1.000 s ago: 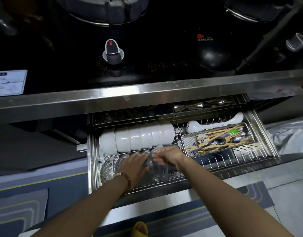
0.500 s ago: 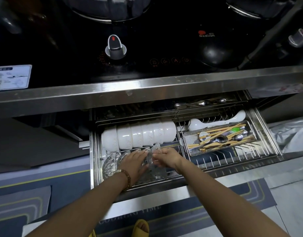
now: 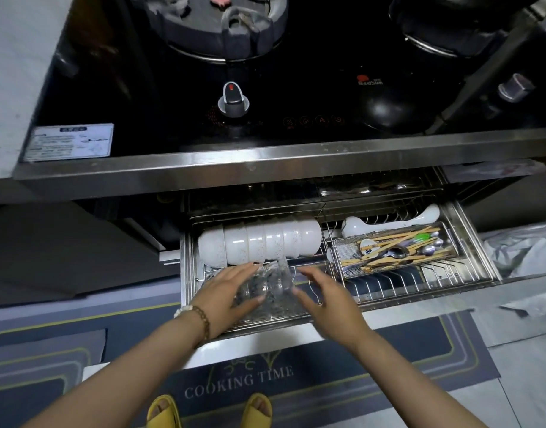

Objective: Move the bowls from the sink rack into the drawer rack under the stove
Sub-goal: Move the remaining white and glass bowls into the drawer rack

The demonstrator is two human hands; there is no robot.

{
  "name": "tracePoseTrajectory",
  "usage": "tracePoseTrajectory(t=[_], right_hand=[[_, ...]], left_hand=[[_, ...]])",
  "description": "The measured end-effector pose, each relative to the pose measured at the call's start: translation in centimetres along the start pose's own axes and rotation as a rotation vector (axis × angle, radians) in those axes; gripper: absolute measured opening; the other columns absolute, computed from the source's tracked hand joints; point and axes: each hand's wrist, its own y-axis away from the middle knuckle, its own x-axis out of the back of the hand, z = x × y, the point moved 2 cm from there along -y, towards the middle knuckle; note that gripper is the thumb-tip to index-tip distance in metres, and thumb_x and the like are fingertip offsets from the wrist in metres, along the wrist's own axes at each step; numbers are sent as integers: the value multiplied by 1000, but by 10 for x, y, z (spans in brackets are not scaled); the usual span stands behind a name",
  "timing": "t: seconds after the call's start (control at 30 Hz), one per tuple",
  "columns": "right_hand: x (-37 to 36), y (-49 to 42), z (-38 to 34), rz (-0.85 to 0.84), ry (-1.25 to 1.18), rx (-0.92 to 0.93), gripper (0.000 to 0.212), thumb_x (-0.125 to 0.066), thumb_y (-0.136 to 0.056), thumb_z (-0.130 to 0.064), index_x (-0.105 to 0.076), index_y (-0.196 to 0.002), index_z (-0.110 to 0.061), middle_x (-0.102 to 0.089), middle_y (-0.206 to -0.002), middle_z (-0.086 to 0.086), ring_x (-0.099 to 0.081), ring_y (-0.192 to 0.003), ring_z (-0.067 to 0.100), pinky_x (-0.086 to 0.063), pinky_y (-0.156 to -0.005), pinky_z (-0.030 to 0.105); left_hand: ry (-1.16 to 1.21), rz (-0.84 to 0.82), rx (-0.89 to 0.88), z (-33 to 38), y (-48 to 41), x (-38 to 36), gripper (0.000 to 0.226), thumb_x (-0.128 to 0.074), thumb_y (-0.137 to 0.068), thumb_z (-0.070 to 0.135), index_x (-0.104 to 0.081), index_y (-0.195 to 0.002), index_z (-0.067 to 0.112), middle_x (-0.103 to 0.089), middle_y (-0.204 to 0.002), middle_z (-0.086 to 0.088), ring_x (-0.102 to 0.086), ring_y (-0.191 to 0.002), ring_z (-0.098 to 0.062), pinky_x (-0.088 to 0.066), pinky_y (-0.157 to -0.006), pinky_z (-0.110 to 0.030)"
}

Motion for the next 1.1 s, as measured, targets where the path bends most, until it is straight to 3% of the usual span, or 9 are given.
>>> tracePoseTrajectory(t=[0.13, 0.3, 0.4, 0.57, 0.73, 0.87, 1.0, 1.1], right_hand=[[-10, 25, -8, -72, 323, 276, 74, -40, -75, -76, -38, -138, -35, -37, -146, -19, -30, -135, -1, -18, -119, 32], [-19, 28, -1, -69, 512, 412, 72, -44, -75, -75, -37, -138, -40, -29, -151, -16, -21, -142, 6, -3, -118, 34], [-20, 26, -1, -63, 513, 416, 79, -43, -73, -77, -25, -142, -42, -14, -155, -18, -7, -145, 3, 3, -118, 35], [-16, 20, -8, -40, 519, 439, 90, -46, -72, -76, -5, -145, -43, 4, -157, -18, 12, -144, 1, 9, -117, 36], [-9, 1, -19, 87, 541, 449, 95, -47, -72, -75, -6, -148, -35, 1, -159, -9, 9, -146, 10, 7, -118, 38], [-3, -23, -34, 262, 633, 477, 100, -54, -70, -70, -8, -149, -29, -8, -158, 1, -3, -146, 20, -1, -117, 44], [6, -46, -57, 419, 763, 533, 105, -60, -68, -66, -7, -149, -26, -7, -157, 3, -6, -145, 24, -9, -116, 47], [8, -67, -71, 505, 841, 522, 105, -63, -69, -62, -6, -148, -25, -9, -155, 4, -7, -143, 27, -10, -115, 47]], left_hand=[[-33, -5, -29, -3, 30, 7, 85, -34, -70, 78, -6, -143, 46, -13, -153, 23, -9, -142, -3, -8, -118, -28], [-96, -46, -50, -11, 52, 4, 102, -53, -63, 78, -3, -144, 45, -6, -153, 26, -1, -132, 8, 1, -110, -20], [-128, -64, -56, -13, 57, 2, 110, -56, -56, 80, 2, -144, 46, 0, -151, 28, 3, -133, 7, 4, -110, -21], [-256, 85, -154, -14, 51, 11, 111, -53, -55, 83, 18, -134, 52, 13, -145, 29, 8, -137, 4, 12, -114, -20], [-455, 330, -204, -15, 40, 30, 120, -49, -54, 86, 5, -147, 34, -10, -157, 4, -6, -144, -16, 1, -116, -35], [-638, 508, -251, -7, 25, 58, 129, -56, -49, 83, 5, -148, 25, 18, -157, -4, 15, -145, -22, 3, -116, -44], [-772, 651, -211, 4, 16, 83, 141, -72, -42, 73, 8, -147, 25, 25, -155, -6, 22, -143, -24, 14, -116, -45], [-789, 744, -144, 5, 8, 100, 145, -74, -41, 71, 12, -147, 21, 29, -153, -3, 24, -143, -21, 17, -115, -46]])
